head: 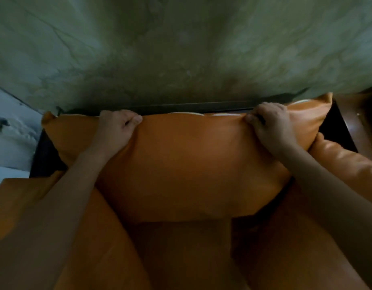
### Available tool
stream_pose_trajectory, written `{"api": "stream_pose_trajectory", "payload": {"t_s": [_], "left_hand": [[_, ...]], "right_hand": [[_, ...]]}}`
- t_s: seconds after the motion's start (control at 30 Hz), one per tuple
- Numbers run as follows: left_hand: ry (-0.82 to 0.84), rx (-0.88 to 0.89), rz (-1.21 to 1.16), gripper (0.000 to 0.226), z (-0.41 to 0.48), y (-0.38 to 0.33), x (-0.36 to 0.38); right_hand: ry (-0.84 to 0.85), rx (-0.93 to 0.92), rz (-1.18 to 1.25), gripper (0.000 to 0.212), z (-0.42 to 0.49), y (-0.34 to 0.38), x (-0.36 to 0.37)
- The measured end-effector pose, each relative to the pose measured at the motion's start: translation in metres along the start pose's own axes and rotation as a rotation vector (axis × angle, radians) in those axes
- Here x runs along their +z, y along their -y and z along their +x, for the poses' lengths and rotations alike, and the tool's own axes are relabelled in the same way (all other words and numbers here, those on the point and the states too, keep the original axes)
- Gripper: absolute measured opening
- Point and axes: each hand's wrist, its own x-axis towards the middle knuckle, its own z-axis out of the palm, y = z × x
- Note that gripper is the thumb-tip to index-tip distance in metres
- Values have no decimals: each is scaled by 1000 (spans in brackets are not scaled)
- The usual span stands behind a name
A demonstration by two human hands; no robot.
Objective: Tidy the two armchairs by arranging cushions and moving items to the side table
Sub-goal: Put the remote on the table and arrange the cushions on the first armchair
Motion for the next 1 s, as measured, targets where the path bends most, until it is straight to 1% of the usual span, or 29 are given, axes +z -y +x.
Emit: {"api": "stream_pose_trajectory", "payload": {"t_s": [0.1,0.17,0.27,0.33,0.4,0.47,0.5,0.57,0.63,0.67,0.7,0.73,0.8,0.9,0.93,1.0], "left_hand": [[-1,38,7,22,-12,-4,3],[34,25,38,27,-22,-1,1],[78,-144,156,49,-33,13,-9],[57,-323,216,60,-39,30,-16],[-53,-548,175,67,-44,51,-24],[-227,-771,60,72,-48,69,-31],[-296,-832,-1,73,-50,74,-34],[-386,-897,-32,77,-52,79,-35],[-519,-1026,-75,85,-54,79,-34],[-575,-1112,-150,84,-56,78,-35],[-582,-1167,-241,79,-57,82,-34],[-542,-1176,-336,71,-58,83,-33],[-484,-1109,-439,56,-58,85,-31],[-506,-994,-361,36,-57,84,-36],[-535,-962,-320,37,-63,83,-40],[-619,-912,-275,34,-75,86,-47]], "right_hand": [[48,-20,-13,10,-15,-4,5],[127,-34,-34,15,-21,-11,2],[176,25,-118,38,-24,-28,-15],[155,158,-194,49,-28,-49,-30],[101,348,-210,58,-32,-66,-42],[16,511,-72,67,-30,-73,-48],[-31,563,3,68,-29,-77,-48],[-138,676,101,65,-29,-84,-48],[-233,882,237,59,-30,-92,-49],[-238,970,320,55,-30,-95,-50],[-216,1006,374,52,-30,-98,-49],[-186,1003,393,50,-28,-99,-48],[-186,944,386,45,-27,-104,-47],[-270,834,357,52,-37,-103,-46],[-297,801,366,53,-43,-102,-46],[-384,743,386,46,-52,-99,-48]]}}
